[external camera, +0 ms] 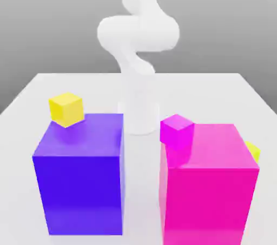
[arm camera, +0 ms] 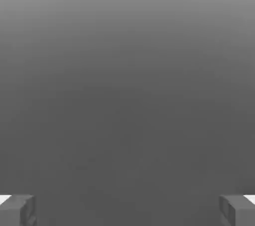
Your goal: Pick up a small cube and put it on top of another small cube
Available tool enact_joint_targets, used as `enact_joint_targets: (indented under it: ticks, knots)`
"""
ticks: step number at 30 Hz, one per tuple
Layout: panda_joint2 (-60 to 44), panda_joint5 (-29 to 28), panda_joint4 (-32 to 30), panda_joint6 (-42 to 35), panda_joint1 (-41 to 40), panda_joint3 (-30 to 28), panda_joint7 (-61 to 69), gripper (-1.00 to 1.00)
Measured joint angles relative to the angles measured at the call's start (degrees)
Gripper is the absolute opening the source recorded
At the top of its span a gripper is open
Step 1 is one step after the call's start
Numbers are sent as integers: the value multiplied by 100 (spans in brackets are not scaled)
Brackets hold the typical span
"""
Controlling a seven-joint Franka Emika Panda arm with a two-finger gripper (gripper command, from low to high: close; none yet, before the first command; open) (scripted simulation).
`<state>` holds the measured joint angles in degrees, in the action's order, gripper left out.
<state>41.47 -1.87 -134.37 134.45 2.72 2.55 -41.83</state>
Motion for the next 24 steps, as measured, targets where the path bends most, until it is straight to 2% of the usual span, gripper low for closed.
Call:
enact_joint_targets:
  ticks: [12,16,20,24]
  knots:
    - [-2670,-792,-1391,1515,1615,1156,2529,0]
    - [-3493,-765,-1854,2034,2177,1499,3566,0]
    - [-4247,-358,-2329,2571,2948,1940,4877,0]
    - [-4771,-584,-2361,2977,3063,1861,4955,0]
